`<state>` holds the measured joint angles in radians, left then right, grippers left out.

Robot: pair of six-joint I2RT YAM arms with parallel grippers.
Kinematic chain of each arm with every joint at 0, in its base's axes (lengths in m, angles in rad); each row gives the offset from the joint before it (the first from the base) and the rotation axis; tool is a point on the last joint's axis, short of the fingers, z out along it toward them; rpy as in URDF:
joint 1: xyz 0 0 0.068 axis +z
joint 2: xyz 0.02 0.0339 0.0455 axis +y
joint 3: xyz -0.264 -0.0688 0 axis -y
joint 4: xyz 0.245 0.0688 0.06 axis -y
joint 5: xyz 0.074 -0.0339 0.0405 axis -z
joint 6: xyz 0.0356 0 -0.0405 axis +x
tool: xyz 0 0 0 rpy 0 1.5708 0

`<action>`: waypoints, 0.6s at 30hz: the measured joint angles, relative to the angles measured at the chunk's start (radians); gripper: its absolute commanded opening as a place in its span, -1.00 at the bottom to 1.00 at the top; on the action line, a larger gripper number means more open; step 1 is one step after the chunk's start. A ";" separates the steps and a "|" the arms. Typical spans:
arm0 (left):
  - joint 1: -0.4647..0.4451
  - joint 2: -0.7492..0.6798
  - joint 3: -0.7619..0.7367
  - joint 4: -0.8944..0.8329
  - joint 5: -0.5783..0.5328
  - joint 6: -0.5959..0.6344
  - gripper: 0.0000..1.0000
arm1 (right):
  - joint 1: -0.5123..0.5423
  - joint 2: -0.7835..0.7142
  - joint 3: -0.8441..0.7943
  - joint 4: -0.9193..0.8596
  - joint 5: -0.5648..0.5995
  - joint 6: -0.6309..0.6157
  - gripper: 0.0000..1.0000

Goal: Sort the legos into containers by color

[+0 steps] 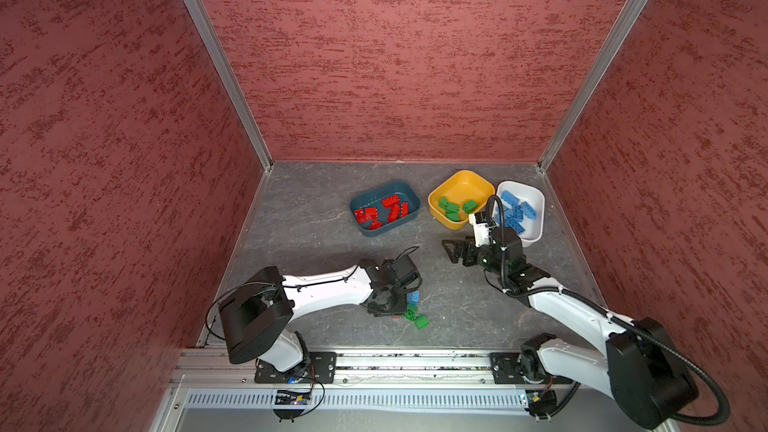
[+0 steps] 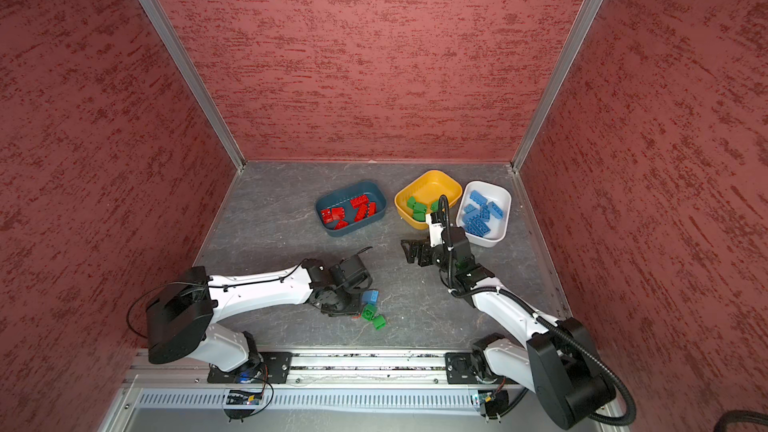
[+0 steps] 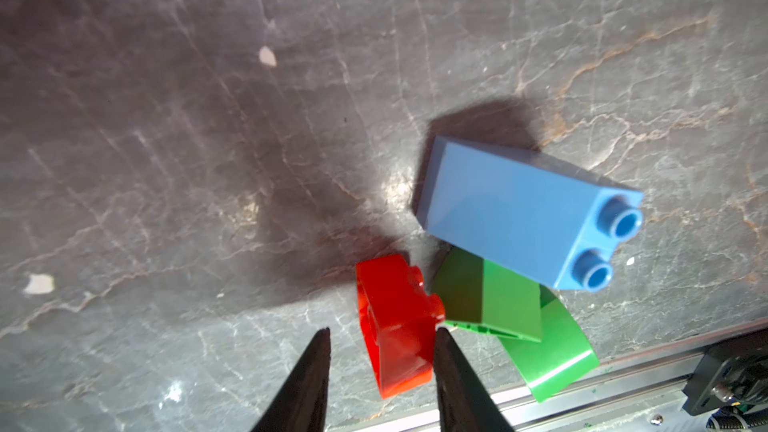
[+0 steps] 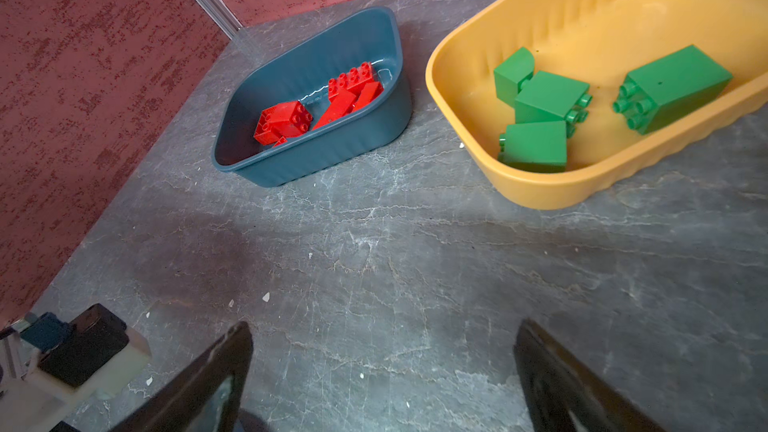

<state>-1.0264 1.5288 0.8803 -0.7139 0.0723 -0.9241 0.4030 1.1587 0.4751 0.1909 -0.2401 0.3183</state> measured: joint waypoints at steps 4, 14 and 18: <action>0.000 0.040 0.001 -0.003 0.000 0.013 -0.23 | 0.015 0.031 0.004 0.000 0.000 0.000 0.98; -0.001 0.097 0.029 -0.024 -0.027 0.034 -0.74 | 0.103 0.051 0.014 -0.030 -0.008 -0.028 0.98; 0.013 0.034 0.010 -0.017 -0.073 0.042 -0.89 | 0.178 0.051 0.013 -0.053 -0.024 -0.056 0.96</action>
<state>-1.0134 1.5627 0.8898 -0.7311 -0.0010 -0.8822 0.5812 1.2098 0.4881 0.1375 -0.2638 0.2619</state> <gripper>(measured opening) 0.254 0.988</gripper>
